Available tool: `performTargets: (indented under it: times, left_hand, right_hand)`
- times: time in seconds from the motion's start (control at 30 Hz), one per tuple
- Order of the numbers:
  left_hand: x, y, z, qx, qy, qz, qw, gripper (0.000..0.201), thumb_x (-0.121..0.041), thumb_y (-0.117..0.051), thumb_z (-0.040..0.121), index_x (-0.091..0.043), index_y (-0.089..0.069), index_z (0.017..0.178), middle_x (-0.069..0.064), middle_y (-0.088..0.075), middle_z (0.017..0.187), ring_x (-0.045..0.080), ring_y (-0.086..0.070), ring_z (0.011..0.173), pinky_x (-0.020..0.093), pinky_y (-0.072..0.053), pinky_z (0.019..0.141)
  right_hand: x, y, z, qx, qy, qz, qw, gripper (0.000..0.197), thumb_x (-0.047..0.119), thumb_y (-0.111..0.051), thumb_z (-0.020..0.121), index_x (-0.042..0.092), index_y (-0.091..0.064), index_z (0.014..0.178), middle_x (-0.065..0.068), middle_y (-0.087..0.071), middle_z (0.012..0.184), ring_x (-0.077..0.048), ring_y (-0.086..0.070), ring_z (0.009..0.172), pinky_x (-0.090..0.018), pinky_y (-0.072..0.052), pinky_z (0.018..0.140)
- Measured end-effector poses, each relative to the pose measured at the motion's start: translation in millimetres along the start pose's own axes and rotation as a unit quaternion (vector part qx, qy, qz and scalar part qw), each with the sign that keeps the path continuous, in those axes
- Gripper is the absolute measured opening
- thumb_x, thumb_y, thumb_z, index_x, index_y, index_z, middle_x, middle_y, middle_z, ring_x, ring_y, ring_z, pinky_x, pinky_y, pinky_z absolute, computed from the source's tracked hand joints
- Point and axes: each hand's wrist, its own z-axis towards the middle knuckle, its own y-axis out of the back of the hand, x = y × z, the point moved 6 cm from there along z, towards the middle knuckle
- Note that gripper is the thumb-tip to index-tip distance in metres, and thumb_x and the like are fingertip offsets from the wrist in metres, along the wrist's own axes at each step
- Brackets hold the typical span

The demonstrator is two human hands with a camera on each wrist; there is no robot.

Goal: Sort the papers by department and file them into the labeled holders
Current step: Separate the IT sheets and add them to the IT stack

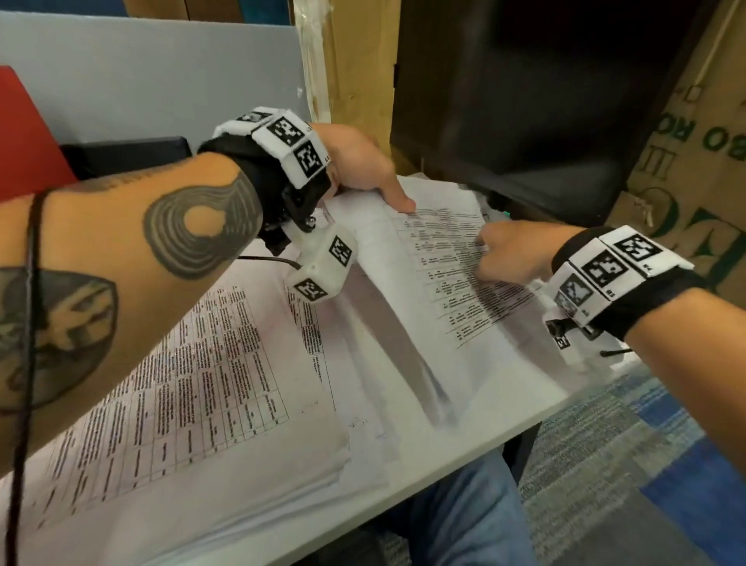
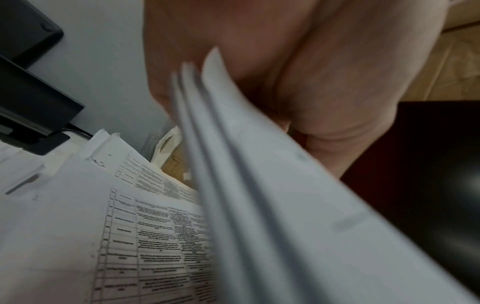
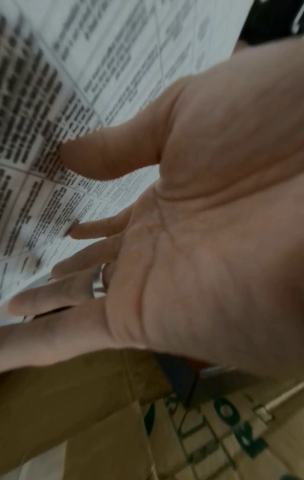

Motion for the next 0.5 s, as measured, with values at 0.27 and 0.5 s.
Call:
performTargets:
  times: [0.27, 0.5]
  left_hand:
    - [50, 55, -64, -0.015, 0.048, 0.003, 0.999, 0.05, -0.014, -0.078, 0.069, -0.009, -0.074, 0.118, 0.015, -0.078, 0.109, 0.04, -0.074, 0.104, 0.059, -0.049, 0.104]
    - [155, 59, -85, 0.12, 0.191, 0.141, 0.964, 0.082, -0.037, -0.103, 0.038, 0.0, -0.079, 0.106, 0.02, -0.077, 0.108, 0.036, -0.075, 0.101, 0.057, -0.054, 0.101]
  right_hand:
    - [31, -8, -15, 0.032, 0.079, -0.012, 0.996, 0.029, 0.03, -0.058, 0.099, 0.015, -0.069, 0.121, -0.003, -0.068, 0.12, -0.026, -0.065, 0.103, -0.034, -0.056, 0.082]
    - [55, -20, -5, 0.067, 0.102, -0.058, 0.991, 0.035, 0.039, -0.071, 0.09, 0.015, -0.075, 0.115, -0.006, -0.07, 0.119, -0.026, -0.066, 0.108, -0.041, -0.057, 0.094]
